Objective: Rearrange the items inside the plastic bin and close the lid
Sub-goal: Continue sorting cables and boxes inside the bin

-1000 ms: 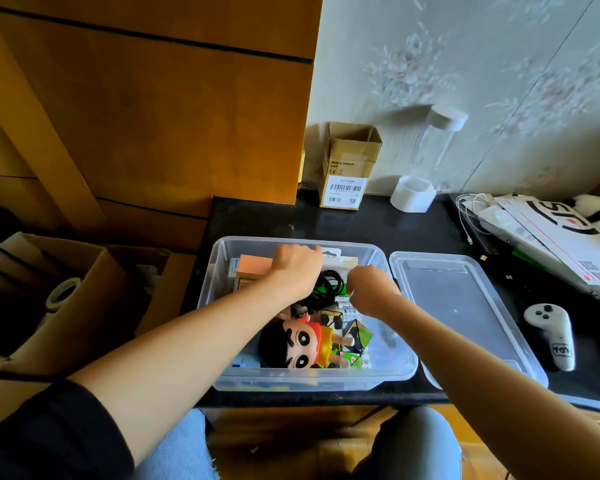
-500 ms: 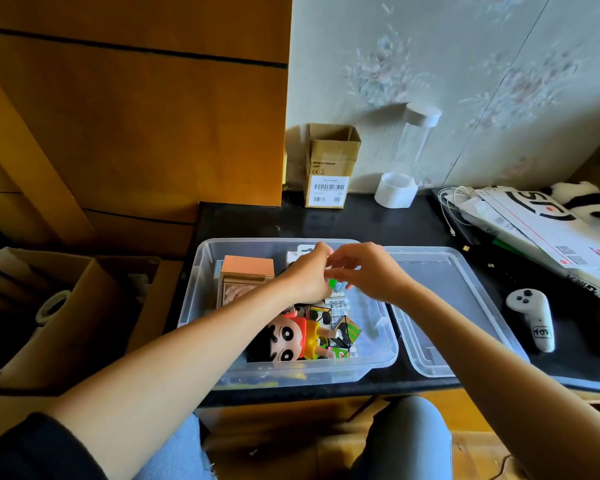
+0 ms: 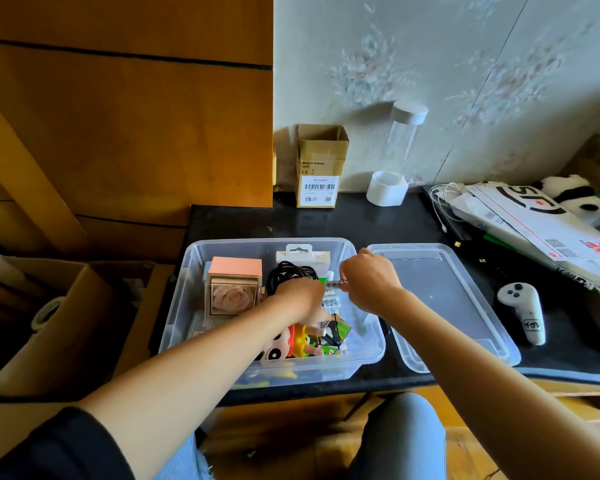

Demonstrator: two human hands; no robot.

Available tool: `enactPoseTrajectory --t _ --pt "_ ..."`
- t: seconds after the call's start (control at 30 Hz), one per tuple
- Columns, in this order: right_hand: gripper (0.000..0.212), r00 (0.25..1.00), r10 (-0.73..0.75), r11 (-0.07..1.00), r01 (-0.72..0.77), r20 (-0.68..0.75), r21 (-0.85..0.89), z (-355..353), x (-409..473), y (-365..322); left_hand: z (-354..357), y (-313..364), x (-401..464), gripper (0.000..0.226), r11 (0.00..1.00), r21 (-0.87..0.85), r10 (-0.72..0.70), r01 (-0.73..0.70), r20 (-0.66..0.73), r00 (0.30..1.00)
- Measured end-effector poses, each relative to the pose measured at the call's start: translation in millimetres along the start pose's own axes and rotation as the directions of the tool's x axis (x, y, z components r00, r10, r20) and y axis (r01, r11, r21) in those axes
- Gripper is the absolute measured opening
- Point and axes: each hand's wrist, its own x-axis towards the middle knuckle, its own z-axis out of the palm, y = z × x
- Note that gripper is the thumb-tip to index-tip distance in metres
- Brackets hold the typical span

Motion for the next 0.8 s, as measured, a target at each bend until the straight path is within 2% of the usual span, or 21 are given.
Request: enactPoseTrajectory --t 0.13,0.2,0.33,0.43,0.57,0.73,0.8 --pt "0.019 1.000 0.015 0.999 -0.016 -0.015 -0.043 0.4 2.7 -3.0 10.9 7.7 4.3 0.050 0.995 -0.061 0.084 -0.077 0.123 0.989" --pt "0.019 1.000 0.011 0.998 -0.011 -0.003 -0.061 1.3 3.4 -5.6 11.4 11.4 8.4 0.049 0.992 -0.071 0.112 -0.101 0.174 0.978" --pt "0.018 0.998 -0.053 0.989 0.058 0.038 -0.139 5.5 2.4 -10.0 6.9 17.2 14.5 0.042 0.996 0.009 0.082 -0.087 0.249 0.965" --pt "0.020 0.994 -0.091 0.972 0.100 0.054 -0.211 9.1 4.3 -11.6 9.2 16.0 13.2 0.052 0.999 -0.010 0.044 -0.043 0.213 0.976" --pt "0.022 0.985 -0.138 0.939 0.164 0.104 -0.302 17.6 11.8 -15.6 9.1 3.8 8.4 0.037 1.000 -0.001 -0.006 0.006 0.142 0.990" --pt "0.022 0.967 -0.174 0.907 0.231 0.186 -0.351 32.4 23.5 -22.5 0.3 -14.7 -1.0 0.037 0.994 0.041 -0.099 0.098 0.033 0.995" --pt "0.024 0.963 -0.172 0.904 0.239 0.208 -0.356 37.3 27.3 -24.3 -0.6 -22.3 -2.5 0.030 0.995 0.023 -0.098 0.098 0.020 0.995"
